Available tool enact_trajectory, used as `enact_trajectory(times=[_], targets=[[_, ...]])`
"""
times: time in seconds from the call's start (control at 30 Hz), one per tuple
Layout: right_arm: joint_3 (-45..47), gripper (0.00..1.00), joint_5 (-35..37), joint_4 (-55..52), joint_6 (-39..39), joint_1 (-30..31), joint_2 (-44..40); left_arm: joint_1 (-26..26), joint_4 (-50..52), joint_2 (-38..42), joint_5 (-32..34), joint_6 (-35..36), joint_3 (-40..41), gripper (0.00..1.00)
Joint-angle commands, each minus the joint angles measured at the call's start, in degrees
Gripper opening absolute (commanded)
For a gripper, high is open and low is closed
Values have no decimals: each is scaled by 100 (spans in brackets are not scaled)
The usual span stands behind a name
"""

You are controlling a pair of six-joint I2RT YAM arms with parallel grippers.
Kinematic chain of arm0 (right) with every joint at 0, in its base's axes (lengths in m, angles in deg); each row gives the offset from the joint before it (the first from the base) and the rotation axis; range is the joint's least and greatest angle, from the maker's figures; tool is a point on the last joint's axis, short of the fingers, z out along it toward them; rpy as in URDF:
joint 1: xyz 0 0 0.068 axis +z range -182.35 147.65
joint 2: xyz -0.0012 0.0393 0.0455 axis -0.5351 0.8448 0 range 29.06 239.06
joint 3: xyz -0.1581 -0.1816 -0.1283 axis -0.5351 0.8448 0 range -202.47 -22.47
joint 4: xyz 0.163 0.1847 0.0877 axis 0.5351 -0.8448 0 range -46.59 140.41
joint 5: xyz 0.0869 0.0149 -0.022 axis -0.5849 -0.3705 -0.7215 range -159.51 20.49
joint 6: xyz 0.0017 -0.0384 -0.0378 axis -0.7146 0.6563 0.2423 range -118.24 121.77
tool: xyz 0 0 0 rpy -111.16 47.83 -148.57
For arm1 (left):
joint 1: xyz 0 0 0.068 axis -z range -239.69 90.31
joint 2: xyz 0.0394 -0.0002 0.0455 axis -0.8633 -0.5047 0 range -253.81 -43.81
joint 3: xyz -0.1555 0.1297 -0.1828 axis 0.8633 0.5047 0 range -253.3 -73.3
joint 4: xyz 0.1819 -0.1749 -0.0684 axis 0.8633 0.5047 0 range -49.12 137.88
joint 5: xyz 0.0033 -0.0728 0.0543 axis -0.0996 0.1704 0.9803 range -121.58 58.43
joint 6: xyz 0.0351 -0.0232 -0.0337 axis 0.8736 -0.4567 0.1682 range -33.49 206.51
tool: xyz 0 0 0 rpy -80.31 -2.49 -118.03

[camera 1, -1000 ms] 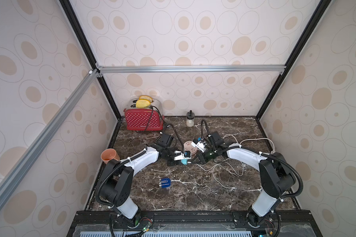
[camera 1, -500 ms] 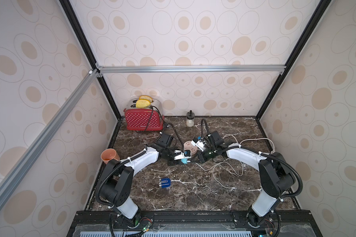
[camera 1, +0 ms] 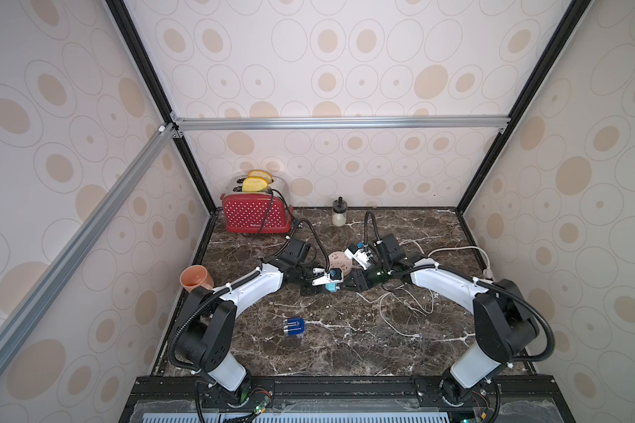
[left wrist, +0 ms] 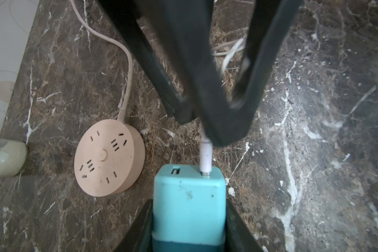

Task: Charge the electric shaver
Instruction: Insert the charging cable into the plug.

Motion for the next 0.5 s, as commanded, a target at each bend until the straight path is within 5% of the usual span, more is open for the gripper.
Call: enact_trajectory(times=[0.0,0.2,0.47], targets=[[356,60,135,286,-508,-54,-762,-10,-208,188,-67,45,33,0],[1029,81,532,1301,-1814,146,-1251,-10,-714,245,-125,-427,86,0],[1394,77,973,1843,-2776,427,-1363,-8,-757,364,238,-471,82,0]])
